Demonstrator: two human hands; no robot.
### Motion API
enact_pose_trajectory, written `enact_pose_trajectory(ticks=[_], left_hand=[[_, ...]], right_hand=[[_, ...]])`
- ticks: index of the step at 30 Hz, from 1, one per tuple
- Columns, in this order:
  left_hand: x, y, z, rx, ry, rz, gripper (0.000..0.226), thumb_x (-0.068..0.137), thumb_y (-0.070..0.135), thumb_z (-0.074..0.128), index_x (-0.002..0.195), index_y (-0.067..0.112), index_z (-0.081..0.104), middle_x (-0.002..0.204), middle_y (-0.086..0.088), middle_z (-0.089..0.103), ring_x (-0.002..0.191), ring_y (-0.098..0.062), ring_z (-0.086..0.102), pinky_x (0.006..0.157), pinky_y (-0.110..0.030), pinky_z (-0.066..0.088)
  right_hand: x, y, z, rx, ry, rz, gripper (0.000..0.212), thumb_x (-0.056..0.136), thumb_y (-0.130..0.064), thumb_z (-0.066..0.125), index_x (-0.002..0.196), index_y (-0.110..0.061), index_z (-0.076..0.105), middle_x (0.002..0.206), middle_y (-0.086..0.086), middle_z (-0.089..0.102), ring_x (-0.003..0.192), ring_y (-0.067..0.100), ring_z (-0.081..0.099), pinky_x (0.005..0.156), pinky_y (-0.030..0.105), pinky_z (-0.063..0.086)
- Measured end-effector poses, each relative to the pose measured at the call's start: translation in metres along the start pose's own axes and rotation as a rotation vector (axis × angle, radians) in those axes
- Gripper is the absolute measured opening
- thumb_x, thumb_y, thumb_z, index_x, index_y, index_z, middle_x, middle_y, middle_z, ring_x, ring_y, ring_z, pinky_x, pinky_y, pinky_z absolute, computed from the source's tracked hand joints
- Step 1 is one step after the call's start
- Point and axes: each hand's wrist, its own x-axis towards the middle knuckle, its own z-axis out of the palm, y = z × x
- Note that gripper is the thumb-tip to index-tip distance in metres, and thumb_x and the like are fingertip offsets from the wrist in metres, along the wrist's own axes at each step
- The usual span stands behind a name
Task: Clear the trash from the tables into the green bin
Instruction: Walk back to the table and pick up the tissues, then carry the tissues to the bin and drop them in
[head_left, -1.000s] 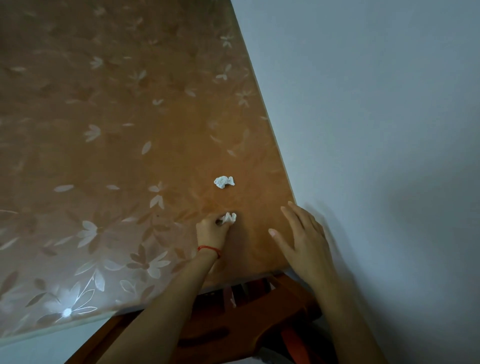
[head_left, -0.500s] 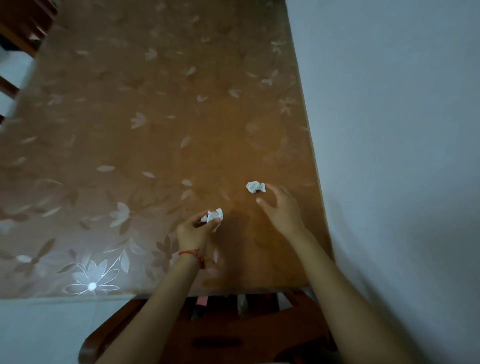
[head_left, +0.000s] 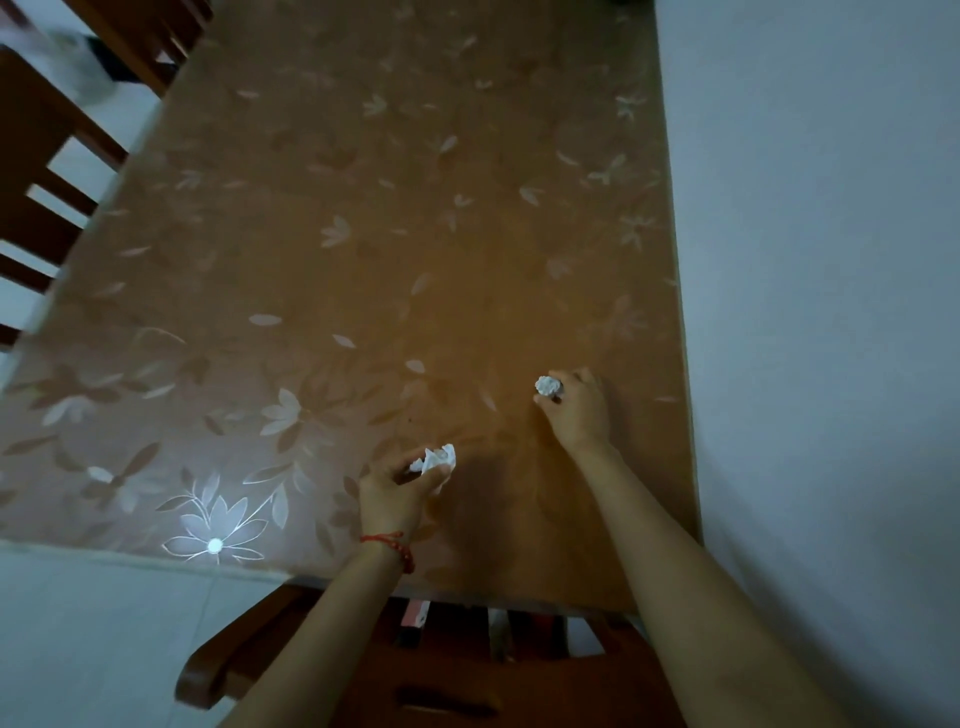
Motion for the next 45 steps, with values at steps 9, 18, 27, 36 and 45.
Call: enact_pose_trajectory(ticks=[9, 18, 27, 36, 45], left_hand=[[-0.008, 0.009, -0.003, -0.026, 0.042, 0.009, 0.03, 0.072, -0.002, 0.071, 0.101, -0.001, 0.067, 0.088, -0.014, 0.067, 0.071, -0.016, 0.059, 0.058, -0.011, 0.049], [-0.022, 0.013, -0.017, -0.077, 0.103, -0.003, 0.024, 0.075, 0.005, 0.071, 0.099, 0.008, 0.069, 0.079, -0.007, 0.067, 0.069, -0.013, 0.06, 0.052, -0.012, 0.05], [-0.04, 0.014, -0.055, -0.157, 0.2, 0.015, 0.026, 0.075, 0.004, 0.07, 0.1, 0.002, 0.068, 0.072, -0.003, 0.065, 0.066, -0.011, 0.06, 0.064, -0.022, 0.052], [-0.06, 0.017, -0.135, -0.313, 0.306, 0.075, 0.024, 0.074, 0.002, 0.07, 0.096, 0.012, 0.068, 0.074, 0.001, 0.065, 0.069, -0.009, 0.06, 0.077, -0.027, 0.051], [-0.083, -0.014, -0.258, -0.374, 0.47, 0.135, 0.024, 0.071, 0.002, 0.072, 0.094, 0.01, 0.071, 0.073, 0.0, 0.066, 0.062, -0.001, 0.061, 0.063, -0.01, 0.049]], right_hand=[[-0.013, 0.001, -0.006, 0.146, -0.038, -0.051, 0.024, 0.081, -0.012, 0.065, 0.105, -0.007, 0.066, 0.104, 0.012, 0.06, 0.093, 0.024, 0.058, 0.079, 0.027, 0.044], [-0.051, -0.026, -0.015, 0.679, -0.104, 0.1, 0.022, 0.08, -0.005, 0.067, 0.101, -0.001, 0.067, 0.081, 0.007, 0.064, 0.066, 0.004, 0.057, 0.059, 0.005, 0.043], [-0.083, -0.066, -0.017, 0.837, -0.237, 0.105, 0.011, 0.081, -0.01, 0.066, 0.09, -0.014, 0.07, 0.07, -0.001, 0.065, 0.068, 0.01, 0.06, 0.067, 0.02, 0.047], [-0.13, -0.14, 0.004, 0.825, -0.388, -0.035, 0.013, 0.082, -0.009, 0.066, 0.094, -0.006, 0.07, 0.083, 0.006, 0.064, 0.075, 0.016, 0.059, 0.08, 0.031, 0.05], [-0.204, -0.227, 0.067, 0.738, -0.508, -0.152, 0.003, 0.08, -0.013, 0.07, 0.081, -0.012, 0.072, 0.072, 0.004, 0.061, 0.072, 0.014, 0.058, 0.082, 0.032, 0.05]])
